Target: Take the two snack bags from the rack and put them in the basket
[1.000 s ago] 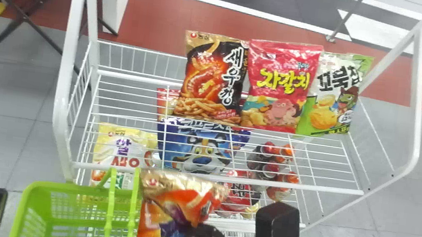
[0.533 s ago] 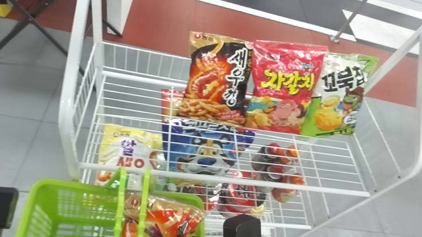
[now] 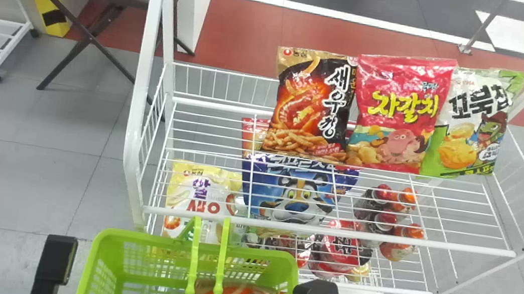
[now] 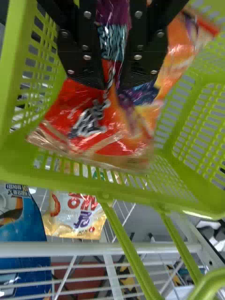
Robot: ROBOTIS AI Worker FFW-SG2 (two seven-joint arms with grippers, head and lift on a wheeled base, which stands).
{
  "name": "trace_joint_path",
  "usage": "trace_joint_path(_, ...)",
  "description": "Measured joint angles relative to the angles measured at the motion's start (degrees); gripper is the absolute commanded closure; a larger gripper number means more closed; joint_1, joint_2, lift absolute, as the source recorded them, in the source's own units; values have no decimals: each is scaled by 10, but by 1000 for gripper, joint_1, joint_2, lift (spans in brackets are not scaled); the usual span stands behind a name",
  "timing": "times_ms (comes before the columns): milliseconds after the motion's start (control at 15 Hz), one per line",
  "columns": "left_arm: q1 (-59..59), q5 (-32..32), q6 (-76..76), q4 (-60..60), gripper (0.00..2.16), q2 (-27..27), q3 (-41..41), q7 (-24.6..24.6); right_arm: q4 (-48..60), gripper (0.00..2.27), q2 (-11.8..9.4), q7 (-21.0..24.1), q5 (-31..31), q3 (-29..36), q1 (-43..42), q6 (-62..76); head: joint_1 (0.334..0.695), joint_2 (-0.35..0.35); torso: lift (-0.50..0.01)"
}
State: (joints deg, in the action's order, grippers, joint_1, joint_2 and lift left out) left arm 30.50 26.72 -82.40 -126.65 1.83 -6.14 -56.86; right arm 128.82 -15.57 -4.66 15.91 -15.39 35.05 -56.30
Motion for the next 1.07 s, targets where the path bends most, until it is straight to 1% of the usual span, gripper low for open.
trace_joint_path(133, 1, 0, 0, -1, 1882, 0, 2, 0, 12, 43, 0, 0, 0, 15, 2, -4, 695, -183, -11)
trace_joint_path(200, 3, 0, 0, -2, 1882, 0, 2, 0, 19, 60, 0, -2, 1, 26, 2, 1, 695, -207, -11)
trace_joint_path(400, 9, -1, 2, -7, 1882, 0, 3, 1, 46, 56, 3, -20, 6, 73, 3, 59, 695, -230, -11)
trace_joint_path(533, 12, -3, 2, -8, 1882, 0, 3, 1, 69, 53, 12, -49, 17, 130, 3, 109, 695, -273, -11)
trace_joint_path(667, 13, -3, 2, -8, 1882, 0, 4, 1, 89, 76, 17, -57, 56, 206, 3, 154, 695, -336, -11)
trace_joint_path(733, 14, -4, 2, -8, 1882, 0, 5, 2, 95, 87, 18, -57, 78, 239, 3, 168, 695, -350, -11)
trace_joint_path(867, 14, -4, 2, -9, 1882, 0, 11, 5, 99, 87, 18, -53, 117, 310, 5, 205, 695, -350, -11)
trace_joint_path(1067, 14, -5, 2, -10, 1882, 1, 14, 5, 75, 87, 18, -54, 126, 376, 4, 271, 695, -350, -11)
